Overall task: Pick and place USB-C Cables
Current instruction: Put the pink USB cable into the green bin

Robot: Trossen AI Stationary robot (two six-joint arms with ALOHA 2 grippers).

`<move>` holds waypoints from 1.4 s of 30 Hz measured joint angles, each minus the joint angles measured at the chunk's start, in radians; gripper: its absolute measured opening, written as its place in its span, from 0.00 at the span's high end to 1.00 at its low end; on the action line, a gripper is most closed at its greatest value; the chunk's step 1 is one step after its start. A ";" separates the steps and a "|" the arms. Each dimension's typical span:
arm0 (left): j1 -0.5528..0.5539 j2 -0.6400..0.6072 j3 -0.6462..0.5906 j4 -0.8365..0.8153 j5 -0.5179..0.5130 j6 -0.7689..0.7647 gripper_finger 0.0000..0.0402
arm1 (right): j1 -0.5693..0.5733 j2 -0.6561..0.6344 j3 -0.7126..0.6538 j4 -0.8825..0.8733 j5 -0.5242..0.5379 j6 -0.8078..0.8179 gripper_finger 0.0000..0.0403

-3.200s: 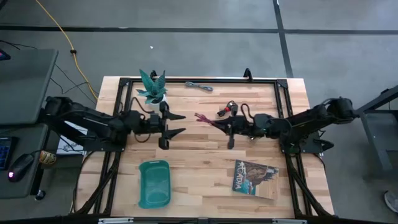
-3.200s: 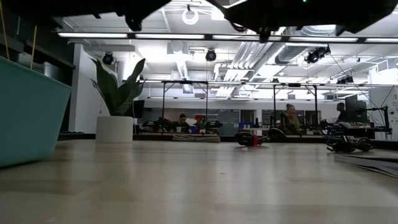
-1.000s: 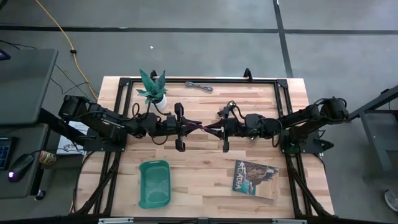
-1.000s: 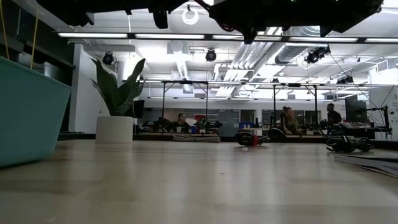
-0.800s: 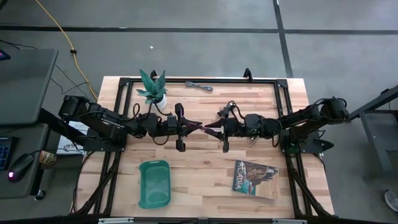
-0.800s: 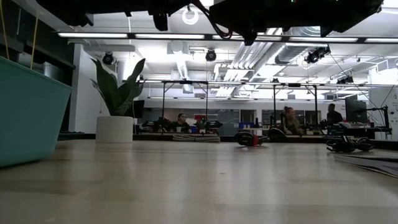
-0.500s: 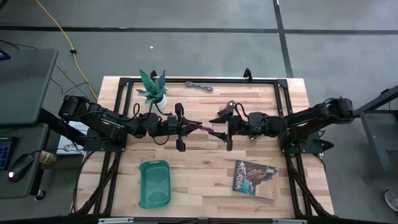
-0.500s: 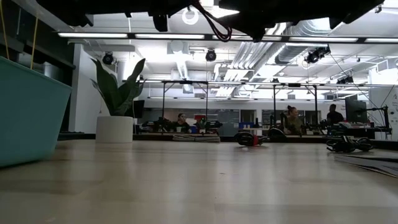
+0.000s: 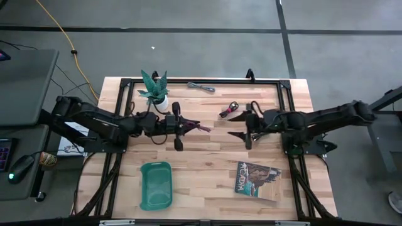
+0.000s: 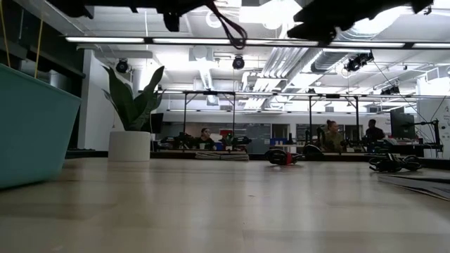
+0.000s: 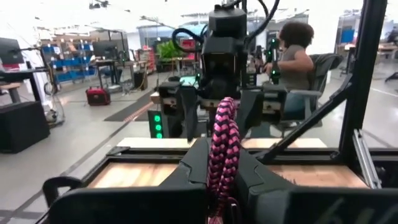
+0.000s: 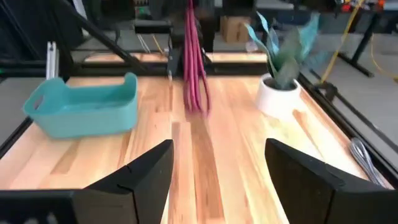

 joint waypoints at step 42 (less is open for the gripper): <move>-0.024 -0.557 -0.352 -0.107 -0.013 -0.106 1.00 | 0.048 -0.497 -0.264 0.077 0.141 0.014 0.39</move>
